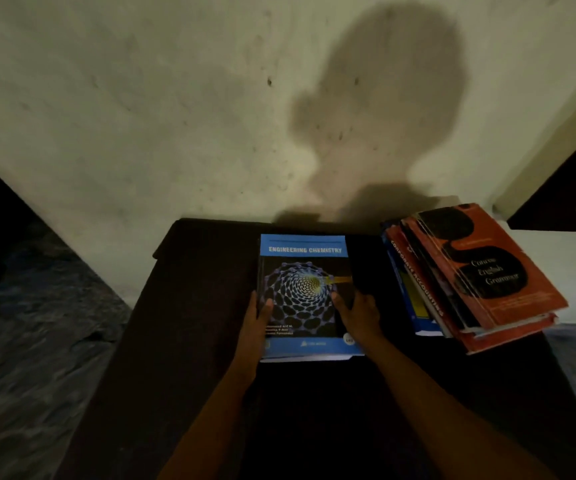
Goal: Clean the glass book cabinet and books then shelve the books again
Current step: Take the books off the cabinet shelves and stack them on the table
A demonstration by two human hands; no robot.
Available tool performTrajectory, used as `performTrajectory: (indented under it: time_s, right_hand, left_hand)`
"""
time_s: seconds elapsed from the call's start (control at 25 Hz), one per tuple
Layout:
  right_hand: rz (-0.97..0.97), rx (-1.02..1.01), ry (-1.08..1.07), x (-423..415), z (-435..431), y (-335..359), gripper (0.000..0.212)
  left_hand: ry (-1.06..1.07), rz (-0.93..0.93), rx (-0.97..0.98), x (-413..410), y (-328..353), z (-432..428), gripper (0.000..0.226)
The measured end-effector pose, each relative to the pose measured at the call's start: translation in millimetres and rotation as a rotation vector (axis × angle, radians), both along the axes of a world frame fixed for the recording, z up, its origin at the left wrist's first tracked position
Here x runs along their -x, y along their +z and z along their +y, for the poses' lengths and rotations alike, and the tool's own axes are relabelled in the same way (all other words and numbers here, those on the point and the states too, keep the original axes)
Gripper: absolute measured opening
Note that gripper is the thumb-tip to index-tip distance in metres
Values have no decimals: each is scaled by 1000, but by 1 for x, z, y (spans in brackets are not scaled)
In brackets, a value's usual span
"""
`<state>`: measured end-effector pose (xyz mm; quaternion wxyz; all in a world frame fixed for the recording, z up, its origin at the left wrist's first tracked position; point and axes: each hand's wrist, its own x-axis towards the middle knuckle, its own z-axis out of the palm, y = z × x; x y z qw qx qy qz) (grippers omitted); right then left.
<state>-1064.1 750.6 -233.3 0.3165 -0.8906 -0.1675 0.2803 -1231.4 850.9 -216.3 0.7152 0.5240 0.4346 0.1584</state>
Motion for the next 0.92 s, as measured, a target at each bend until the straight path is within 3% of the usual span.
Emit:
performTrajectory:
  time_s: [0.12,0.32,0.52,0.64,0.8,0.92]
  right_hand:
    - [-26,92,96,-4,5,5,67]
    - [63,-126,90,12,-32,22,52]
    - [153,-143,100,46,-158,24,47]
    - [158,-155,90,44,-248,27,39]
    - [134,-151,-16,21,-424,35,34]
    - [32,-80,-222,13,-573,25,32]
  left_hand:
    - [-17,-27,20,-2,-7,4,53]
    - [59,37,-82,1,3,-5,51]
    - [93,248,-414,35,10,-99,48]
    - [30,219,-566,48,21,-183,35]
    - [-270,34,-587,1,39,-334,24]
    - [-600,-42,-360,-67,37,-454,21]
